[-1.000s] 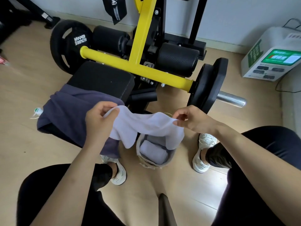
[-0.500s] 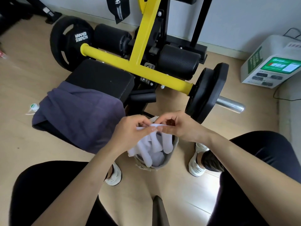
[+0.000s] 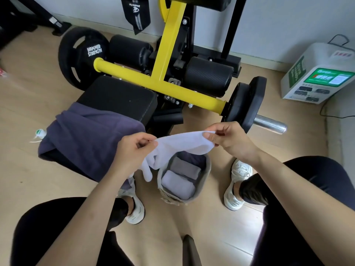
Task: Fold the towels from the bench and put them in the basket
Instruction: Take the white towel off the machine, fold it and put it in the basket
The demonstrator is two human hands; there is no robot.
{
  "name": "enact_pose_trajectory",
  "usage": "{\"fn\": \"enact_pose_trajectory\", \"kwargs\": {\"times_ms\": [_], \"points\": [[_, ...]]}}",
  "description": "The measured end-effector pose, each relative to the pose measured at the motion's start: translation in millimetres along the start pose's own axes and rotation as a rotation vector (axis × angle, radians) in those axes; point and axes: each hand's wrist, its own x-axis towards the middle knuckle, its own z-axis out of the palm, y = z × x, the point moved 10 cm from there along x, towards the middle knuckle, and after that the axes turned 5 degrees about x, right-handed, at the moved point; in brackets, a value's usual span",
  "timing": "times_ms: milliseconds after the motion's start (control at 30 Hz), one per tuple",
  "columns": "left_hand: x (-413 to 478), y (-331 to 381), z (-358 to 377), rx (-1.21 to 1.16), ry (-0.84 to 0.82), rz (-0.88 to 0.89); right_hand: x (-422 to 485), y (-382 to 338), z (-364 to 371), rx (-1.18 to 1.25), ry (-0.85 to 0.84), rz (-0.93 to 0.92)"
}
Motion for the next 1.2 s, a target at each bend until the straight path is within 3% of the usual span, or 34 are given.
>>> {"fn": "enact_pose_trajectory", "kwargs": {"times_ms": [167,400,600,800,933,1200], "points": [[-6.8,19.3,11.0,0.009,-0.084,0.100,-4.8,-18.1,0.3,-0.150,0.097,-0.151],[-21.9,55.8,42.4,-0.079,-0.265,0.258,-13.0,-9.0,67.1,-0.093,-0.204,-0.079],[-21.5,51.9,46.4,-0.043,-0.255,0.250,-10.4,-4.6,65.0,-0.128,-0.254,-0.024],[-13.4,26.8,28.6,0.070,-0.237,0.155,-0.7,0.8,23.4,-0.030,-0.078,0.033],[-12.9,26.0,12.2,0.100,-0.190,0.187,2.1,0.9,1.0,0.075,0.067,0.056],[-6.9,17.0,-8.8,-0.040,0.005,0.008,4.3,6.6,-25.8,-0.067,0.271,0.052]]}}
